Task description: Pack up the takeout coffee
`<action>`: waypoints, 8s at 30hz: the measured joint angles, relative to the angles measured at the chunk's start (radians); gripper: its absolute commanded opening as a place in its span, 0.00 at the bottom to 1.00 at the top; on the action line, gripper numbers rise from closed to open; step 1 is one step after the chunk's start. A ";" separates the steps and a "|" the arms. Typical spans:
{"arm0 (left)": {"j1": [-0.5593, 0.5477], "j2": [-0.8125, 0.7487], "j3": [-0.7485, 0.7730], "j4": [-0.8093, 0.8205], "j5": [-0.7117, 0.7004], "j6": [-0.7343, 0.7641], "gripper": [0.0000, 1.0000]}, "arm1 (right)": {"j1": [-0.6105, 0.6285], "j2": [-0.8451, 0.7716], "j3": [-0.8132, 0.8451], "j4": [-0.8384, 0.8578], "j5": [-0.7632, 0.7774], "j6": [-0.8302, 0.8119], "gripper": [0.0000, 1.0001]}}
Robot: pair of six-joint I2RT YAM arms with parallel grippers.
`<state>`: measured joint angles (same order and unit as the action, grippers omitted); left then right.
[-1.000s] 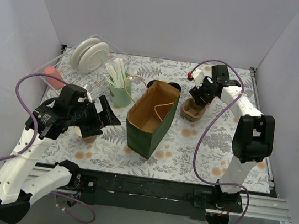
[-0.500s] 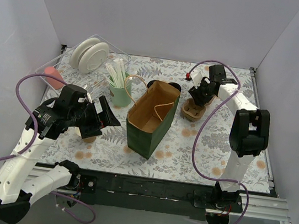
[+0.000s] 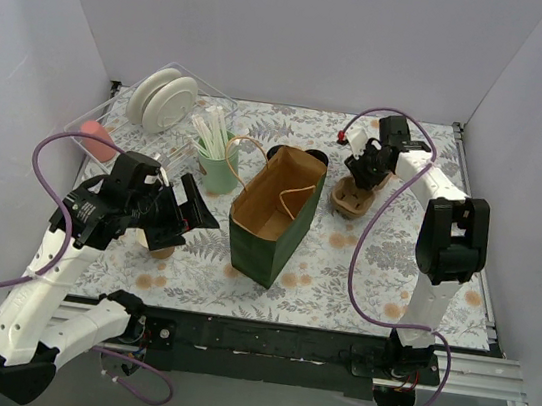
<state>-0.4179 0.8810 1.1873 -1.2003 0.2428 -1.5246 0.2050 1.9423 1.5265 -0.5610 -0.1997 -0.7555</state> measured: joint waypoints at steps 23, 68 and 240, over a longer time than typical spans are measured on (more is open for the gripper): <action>0.000 -0.002 0.013 -0.007 0.000 0.000 0.95 | 0.000 -0.005 0.037 -0.051 0.041 0.052 0.67; 0.000 0.019 0.040 -0.022 0.004 -0.005 0.95 | -0.002 0.085 0.116 -0.159 0.066 0.106 0.59; 0.000 0.188 0.005 0.385 0.169 0.066 0.20 | 0.687 -0.328 0.016 -0.237 0.272 0.810 0.52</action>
<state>-0.4183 1.0691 1.1923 -0.8154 0.4118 -1.4590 0.8925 1.6146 1.5429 -0.7982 0.0719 0.0544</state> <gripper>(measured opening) 0.185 0.477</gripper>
